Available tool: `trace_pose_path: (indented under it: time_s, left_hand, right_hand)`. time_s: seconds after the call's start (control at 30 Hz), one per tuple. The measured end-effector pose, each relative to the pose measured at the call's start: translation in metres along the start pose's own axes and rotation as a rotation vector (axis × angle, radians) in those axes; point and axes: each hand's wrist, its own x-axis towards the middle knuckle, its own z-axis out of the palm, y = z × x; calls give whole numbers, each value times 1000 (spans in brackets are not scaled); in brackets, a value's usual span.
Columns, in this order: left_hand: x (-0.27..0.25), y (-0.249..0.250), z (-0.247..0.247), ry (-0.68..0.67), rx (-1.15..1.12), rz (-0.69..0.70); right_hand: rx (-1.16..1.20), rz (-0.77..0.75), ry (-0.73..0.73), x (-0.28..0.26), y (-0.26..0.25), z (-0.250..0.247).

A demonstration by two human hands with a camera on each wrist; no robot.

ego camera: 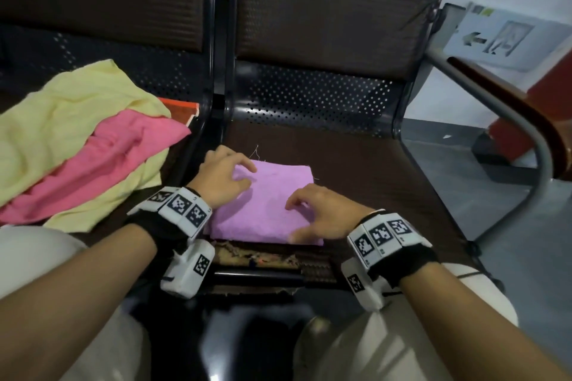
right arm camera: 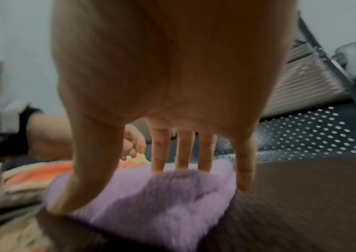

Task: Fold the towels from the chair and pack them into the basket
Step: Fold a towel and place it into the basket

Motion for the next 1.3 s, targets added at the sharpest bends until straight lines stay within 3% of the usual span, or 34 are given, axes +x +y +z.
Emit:
trace_pose_path:
  time_s: [0.1, 0.2, 0.33, 0.47, 0.63, 0.7, 0.83, 0.97, 1.17, 1.3]
  left_hand:
    - [-23, 14, 1, -186, 12, 130]
    - [-40, 14, 2, -330, 197, 124]
    - [-55, 13, -4, -451, 428, 183]
    - [-59, 23, -18, -292, 463, 219]
    - [-55, 23, -30, -354, 277, 167]
    - [-50, 16, -32, -371, 232, 130]
    - [-35, 6, -40, -354, 133, 84]
    - [-13, -1, -40, -341, 80, 85]
    - [1, -33, -23, -316, 273, 104]
    - [2, -37, -21, -386, 395, 155]
  right_hand:
    - [-113, -35, -10, -4, -7, 10]
    - [-228, -70, 73, -6, -14, 9]
    - [-160, -88, 138, -19, -19, 4]
    - [-79, -109, 176, -30, -15, 1]
    - [-94, -59, 43, -31, -9, 5]
    - [-62, -56, 95, -28, -7, 7]
    - [217, -63, 278, -16, 1, -4]
    - [355, 73, 319, 6, 11, -8]
    - [39, 332, 217, 30, 22, -3]
    - [-123, 470, 126, 38, 24, -3]
